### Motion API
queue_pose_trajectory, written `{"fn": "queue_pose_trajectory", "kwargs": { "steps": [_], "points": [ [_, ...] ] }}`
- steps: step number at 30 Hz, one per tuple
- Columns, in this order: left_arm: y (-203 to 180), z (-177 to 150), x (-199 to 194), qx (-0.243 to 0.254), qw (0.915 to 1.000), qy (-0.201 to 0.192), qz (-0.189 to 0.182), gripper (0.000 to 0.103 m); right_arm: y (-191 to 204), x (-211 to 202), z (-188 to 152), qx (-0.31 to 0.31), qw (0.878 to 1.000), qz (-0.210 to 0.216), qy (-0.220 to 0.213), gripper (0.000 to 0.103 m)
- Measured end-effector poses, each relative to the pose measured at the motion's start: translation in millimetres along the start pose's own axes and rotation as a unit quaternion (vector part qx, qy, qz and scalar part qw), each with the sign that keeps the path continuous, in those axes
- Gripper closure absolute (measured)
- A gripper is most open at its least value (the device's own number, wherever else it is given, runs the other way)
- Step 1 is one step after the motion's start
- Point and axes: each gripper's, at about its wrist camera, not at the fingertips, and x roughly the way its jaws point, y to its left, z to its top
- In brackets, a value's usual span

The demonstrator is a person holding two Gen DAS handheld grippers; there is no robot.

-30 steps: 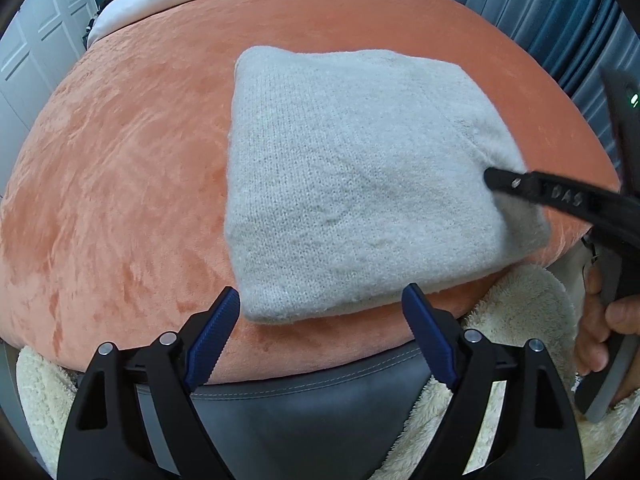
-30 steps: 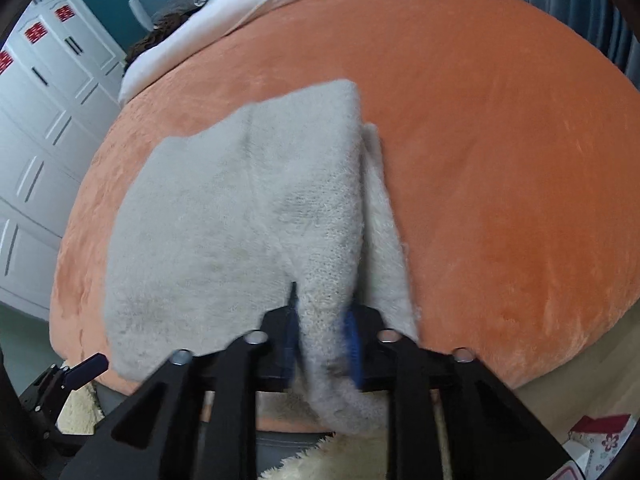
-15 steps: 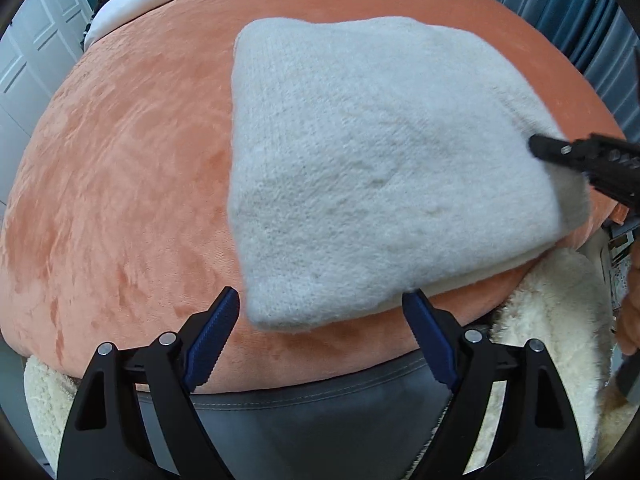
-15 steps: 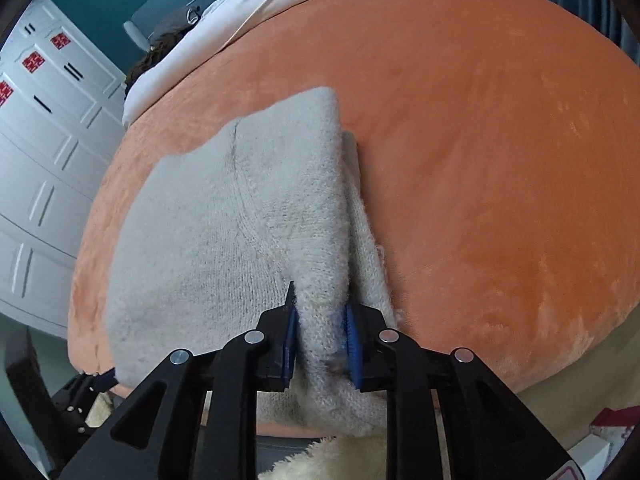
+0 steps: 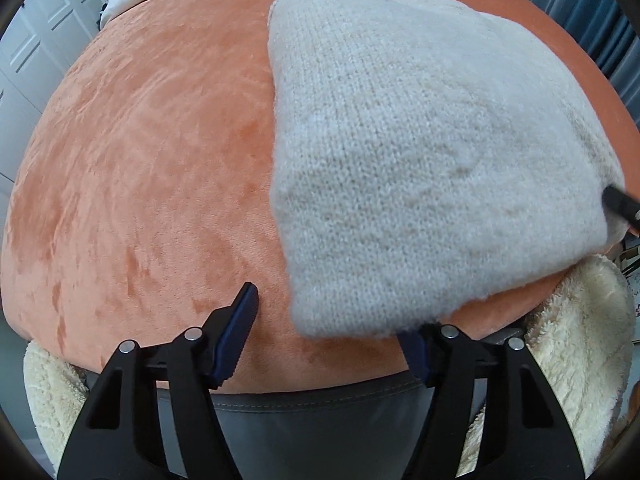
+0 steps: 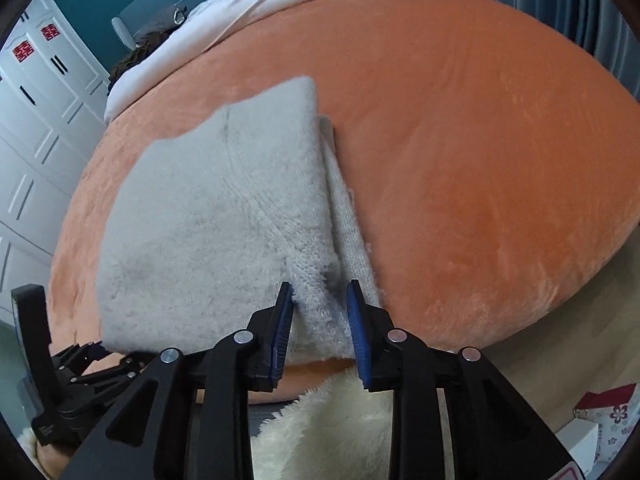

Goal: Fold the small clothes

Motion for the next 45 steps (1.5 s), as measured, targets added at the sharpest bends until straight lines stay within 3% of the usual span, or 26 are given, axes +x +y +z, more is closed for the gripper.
{"fn": "queue_pose_trajectory", "kwargs": {
  "steps": [3, 6, 9, 10, 11, 14, 17, 19, 21, 24, 28, 30, 35, 45],
  "points": [
    [2, -5, -8, -0.003, 0.9999, 0.001, -0.01, 0.039, 28, -22, 6, -0.033, 0.999, 0.034, -0.022, 0.071],
    [4, -11, -22, -0.001, 0.9998, -0.009, -0.016, 0.038, 69, -20, 6, -0.095, 0.994, 0.059, -0.017, 0.071],
    [12, -15, -35, -0.009, 0.9997, -0.019, -0.01, 0.034, 93, 22, -9, -0.129, 0.988, 0.071, 0.048, 0.071],
    [15, -15, -38, -0.013, 0.9997, -0.021, -0.008, 0.034, 98, 48, -19, -0.136, 0.985, 0.061, 0.085, 0.071],
    [18, -15, -40, -0.016, 0.9996, -0.023, -0.007, 0.033, 100, 57, -25, -0.146, 0.984, 0.05, 0.09, 0.071],
    [29, -15, -45, -0.035, 0.999, -0.027, -0.008, 0.031, 117, 38, -28, -0.186, 0.98, 0.013, 0.065, 0.071],
    [36, -12, -47, -0.052, 0.9979, -0.034, -0.017, 0.029, 115, 19, -23, -0.168, 0.983, 0.053, 0.051, 0.071],
    [33, -10, -46, -0.05, 0.998, -0.035, -0.019, 0.029, 110, 40, -31, -0.159, 0.981, 0.058, 0.093, 0.071],
    [28, -10, -48, -0.044, 0.9983, -0.034, -0.019, 0.029, 103, 64, -45, -0.162, 0.977, 0.032, 0.134, 0.078],
    [26, -9, -55, -0.038, 0.998, -0.045, -0.023, 0.024, 92, 34, -34, -0.132, 0.984, 0.065, 0.099, 0.077],
    [24, 3, -56, -0.043, 0.9971, -0.051, -0.035, 0.022, 50, -14, -4, -0.065, 0.996, 0.065, 0.022, 0.07],
    [18, 11, -54, -0.043, 0.997, -0.049, -0.042, 0.022, 26, -21, 8, -0.026, 0.998, 0.051, 0.003, 0.061],
    [-11, 30, -53, -0.025, 0.997, -0.064, -0.037, 0.016, -21, -7, 24, 0.043, 0.999, 0.008, 0.007, 0.059],
    [-30, 54, -24, -0.023, 0.9985, -0.049, -0.005, 0.01, -6, 40, 21, 0.029, 0.999, 0.021, 0.034, 0.039]
  ]
}}
